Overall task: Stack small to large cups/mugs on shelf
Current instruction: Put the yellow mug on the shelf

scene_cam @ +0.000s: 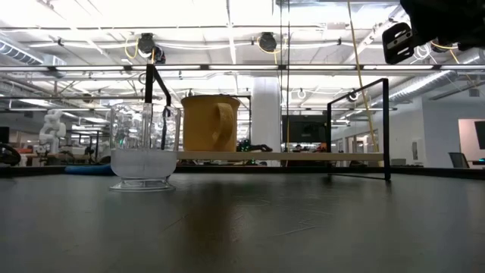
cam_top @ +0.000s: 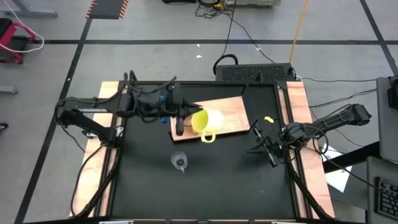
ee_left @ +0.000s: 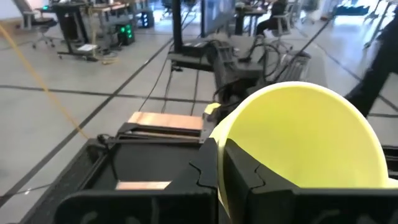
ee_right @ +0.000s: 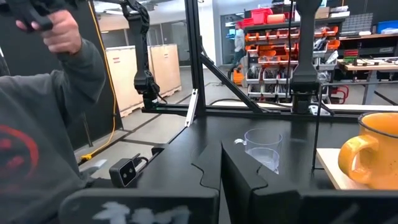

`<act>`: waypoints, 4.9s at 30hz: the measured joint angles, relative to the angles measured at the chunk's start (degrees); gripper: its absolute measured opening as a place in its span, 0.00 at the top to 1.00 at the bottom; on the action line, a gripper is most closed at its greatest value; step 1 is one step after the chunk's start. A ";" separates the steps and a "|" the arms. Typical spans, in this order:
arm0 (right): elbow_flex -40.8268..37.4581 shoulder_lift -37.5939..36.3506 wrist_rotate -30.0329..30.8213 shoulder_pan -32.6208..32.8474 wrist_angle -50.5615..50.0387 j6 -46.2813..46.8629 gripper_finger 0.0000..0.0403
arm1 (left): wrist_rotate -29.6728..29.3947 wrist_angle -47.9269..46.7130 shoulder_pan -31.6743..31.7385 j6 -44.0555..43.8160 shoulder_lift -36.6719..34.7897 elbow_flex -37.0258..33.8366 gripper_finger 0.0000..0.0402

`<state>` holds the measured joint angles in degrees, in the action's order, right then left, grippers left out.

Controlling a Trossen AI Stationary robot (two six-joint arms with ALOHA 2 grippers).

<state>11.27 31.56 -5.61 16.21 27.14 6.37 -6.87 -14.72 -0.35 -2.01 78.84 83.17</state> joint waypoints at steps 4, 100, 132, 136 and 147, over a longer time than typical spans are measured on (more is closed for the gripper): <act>0.00 0.01 0.00 0.02 -0.77 -0.30 1.00 | 2.81 -3.98 2.63 0.00 4.37 6.27 0.99; 0.00 0.93 2.62 0.00 -2.12 -0.77 1.00 | 12.78 -35.90 18.26 -0.68 46.27 35.01 0.99; 0.00 0.93 2.62 0.02 -1.66 -0.85 1.00 | 12.85 -32.89 17.99 -0.25 46.10 30.20 0.99; 0.00 0.93 2.60 0.02 -1.66 -1.03 1.00 | 13.07 -32.34 18.10 0.04 46.10 30.11 0.99; -0.02 0.93 2.61 0.02 -1.66 -1.03 1.00 | 14.03 -33.27 18.26 1.49 46.12 29.72 0.90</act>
<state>11.25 32.49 -2.99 16.23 25.47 5.34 7.16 -47.99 17.91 -0.53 124.96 112.88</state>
